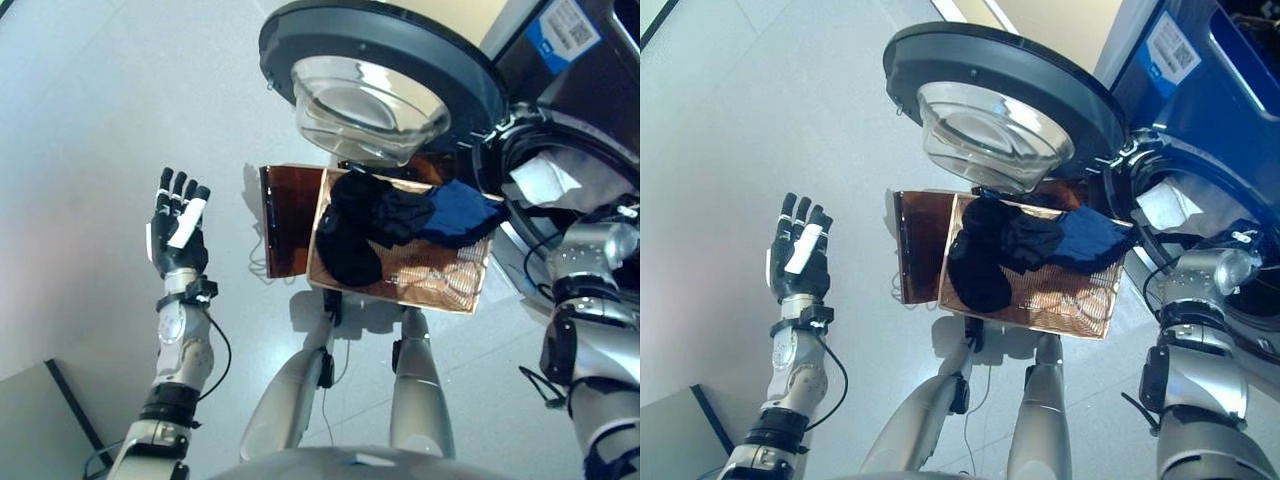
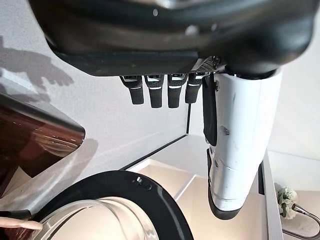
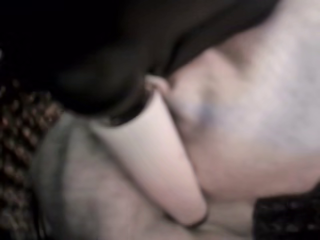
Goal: Pick up the clothes and place them into the washing machine
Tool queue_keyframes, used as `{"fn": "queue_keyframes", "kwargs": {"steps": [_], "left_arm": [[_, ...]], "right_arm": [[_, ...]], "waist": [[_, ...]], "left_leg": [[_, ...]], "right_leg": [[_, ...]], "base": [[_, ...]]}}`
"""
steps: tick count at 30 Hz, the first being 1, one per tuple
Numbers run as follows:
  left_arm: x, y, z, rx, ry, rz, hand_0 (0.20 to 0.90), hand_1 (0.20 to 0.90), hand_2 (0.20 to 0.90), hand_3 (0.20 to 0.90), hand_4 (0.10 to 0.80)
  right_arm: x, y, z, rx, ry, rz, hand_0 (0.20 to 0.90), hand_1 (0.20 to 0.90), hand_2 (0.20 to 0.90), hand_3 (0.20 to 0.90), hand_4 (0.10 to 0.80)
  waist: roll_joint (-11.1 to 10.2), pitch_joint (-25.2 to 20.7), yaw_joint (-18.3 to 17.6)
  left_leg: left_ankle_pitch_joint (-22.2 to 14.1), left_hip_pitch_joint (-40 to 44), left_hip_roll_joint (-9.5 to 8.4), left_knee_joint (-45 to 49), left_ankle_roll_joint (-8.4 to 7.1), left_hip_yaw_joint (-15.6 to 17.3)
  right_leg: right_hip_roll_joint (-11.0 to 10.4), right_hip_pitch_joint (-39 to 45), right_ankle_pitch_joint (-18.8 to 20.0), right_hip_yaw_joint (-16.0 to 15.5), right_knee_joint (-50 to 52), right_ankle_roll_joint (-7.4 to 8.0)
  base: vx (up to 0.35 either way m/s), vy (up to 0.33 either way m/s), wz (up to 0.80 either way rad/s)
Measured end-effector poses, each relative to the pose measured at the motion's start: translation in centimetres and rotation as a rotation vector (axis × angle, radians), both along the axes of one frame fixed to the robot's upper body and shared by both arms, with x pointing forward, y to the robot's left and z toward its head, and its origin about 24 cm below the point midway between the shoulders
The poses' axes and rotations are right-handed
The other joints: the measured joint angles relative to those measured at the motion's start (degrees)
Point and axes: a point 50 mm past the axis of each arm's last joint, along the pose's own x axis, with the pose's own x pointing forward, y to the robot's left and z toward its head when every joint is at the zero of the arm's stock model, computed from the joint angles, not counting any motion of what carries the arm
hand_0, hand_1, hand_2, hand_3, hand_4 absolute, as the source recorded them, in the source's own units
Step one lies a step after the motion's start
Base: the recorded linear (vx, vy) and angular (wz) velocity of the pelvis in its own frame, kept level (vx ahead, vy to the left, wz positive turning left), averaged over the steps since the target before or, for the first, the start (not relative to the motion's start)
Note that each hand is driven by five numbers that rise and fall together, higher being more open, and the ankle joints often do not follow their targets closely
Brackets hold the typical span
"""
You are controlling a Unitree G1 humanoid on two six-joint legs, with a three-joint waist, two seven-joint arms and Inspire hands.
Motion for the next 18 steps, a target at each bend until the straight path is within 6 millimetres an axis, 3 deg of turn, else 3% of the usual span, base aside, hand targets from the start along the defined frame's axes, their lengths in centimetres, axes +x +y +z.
{"fn": "queue_keyframes", "kwargs": {"steps": [6,14,15,17,18], "left_arm": [[-0.1,0.0,-0.3,-0.011,0.019,0.012,0.900,0.900,0.900,0.900,0.800],[-0.5,0.1,-0.6,-0.018,0.038,0.027,0.900,0.900,0.900,0.900,0.800],[-0.5,0.1,-0.6,-0.021,0.037,0.028,0.900,0.900,0.900,0.900,0.800],[-0.5,0.1,-0.4,-0.025,0.033,0.028,0.900,0.900,0.900,0.900,0.800],[-0.5,0.1,-0.3,-0.026,0.029,0.027,0.900,0.900,0.900,0.900,0.800]], "right_arm": [[0.0,-0.1,1.6,0.160,-0.159,-0.129,0.200,0.200,0.200,0.200,0.300],[0.5,1.1,2.2,0.373,-0.302,-0.221,0.200,0.200,0.200,0.200,0.300],[0.6,1.2,2.2,0.388,-0.301,-0.224,0.274,0.274,0.274,0.274,0.353],[0.8,1.4,2.3,0.402,-0.305,-0.219,0.502,0.502,0.502,0.502,0.516],[0.8,1.5,2.3,0.409,-0.301,-0.220,0.900,0.900,0.900,0.900,0.800]], "waist": [[2.10,0.05,0.55],[2.51,0.01,0.62],[2.51,0.01,0.55],[2.51,0.01,0.51],[2.52,0.01,0.51]], "left_leg": [[-0.05,-0.50,-0.04,-0.01,-0.06,-0.89],[0.13,-0.54,-0.05,0.01,-0.14,-1.21],[0.22,-0.54,-0.05,0.01,-0.26,-1.17],[0.23,-0.54,-0.01,0.02,-0.28,-0.99],[0.23,-0.54,0.03,0.02,-0.28,-0.84]], "right_leg": [[-0.24,-0.03,0.17,-1.44,0.11,0.08],[-0.48,-0.12,-0.04,-1.69,0.39,-0.17],[-0.57,-0.13,-0.05,-1.68,0.39,-0.18],[-0.51,-0.15,-0.05,-1.60,0.38,-0.19],[-0.48,-0.15,-0.05,-1.59,0.39,-0.19]], "base": [[0.003,0.009,0.04],[0.003,0.023,-0.05],[-0.003,0.021,-0.09],[-0.002,0.008,-0.06],[-0.005,0.004,-0.05]]}}
